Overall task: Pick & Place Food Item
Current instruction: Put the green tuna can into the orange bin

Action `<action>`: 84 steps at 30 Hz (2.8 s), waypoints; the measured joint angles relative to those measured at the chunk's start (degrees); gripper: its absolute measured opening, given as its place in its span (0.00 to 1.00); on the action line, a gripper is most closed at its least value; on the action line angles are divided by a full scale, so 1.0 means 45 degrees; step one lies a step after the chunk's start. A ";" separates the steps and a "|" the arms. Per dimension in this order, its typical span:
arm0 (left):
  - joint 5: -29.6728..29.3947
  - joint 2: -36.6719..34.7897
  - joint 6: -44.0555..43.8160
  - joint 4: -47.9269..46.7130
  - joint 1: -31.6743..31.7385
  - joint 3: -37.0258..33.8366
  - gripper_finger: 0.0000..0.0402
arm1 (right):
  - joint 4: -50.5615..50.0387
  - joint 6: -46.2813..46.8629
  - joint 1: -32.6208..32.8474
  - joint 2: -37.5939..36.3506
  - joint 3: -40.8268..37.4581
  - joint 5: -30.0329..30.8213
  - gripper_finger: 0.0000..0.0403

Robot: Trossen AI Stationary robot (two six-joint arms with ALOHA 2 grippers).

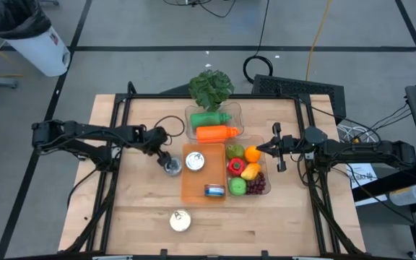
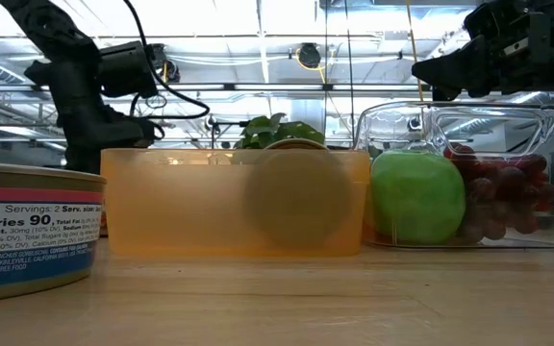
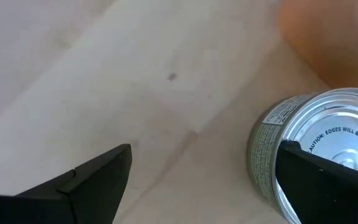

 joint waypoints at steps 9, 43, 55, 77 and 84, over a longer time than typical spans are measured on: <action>-0.2333 0.0264 -0.1335 -0.1782 0.0120 -0.0114 0.97 | -0.0001 -0.0005 0.0002 -0.0003 0.0000 0.0000 0.00; -0.4792 -0.0384 0.8571 0.1897 -0.3037 0.0148 0.97 | 0.0000 -0.0002 0.0015 0.0000 0.0000 -0.0003 0.00; -0.4293 0.1248 0.9176 0.3196 -0.3052 0.0176 0.97 | -0.0002 -0.0002 0.0015 0.0000 0.0000 -0.0002 0.00; 0.0626 0.1520 0.6590 0.2912 -0.2998 0.0162 0.97 | 0.0000 0.0000 0.0015 0.0000 0.0000 0.0001 0.00; -0.0696 0.1523 0.6016 0.2898 -0.2988 0.0158 0.97 | -0.0002 -0.0002 0.0015 0.0000 0.0000 0.0000 0.00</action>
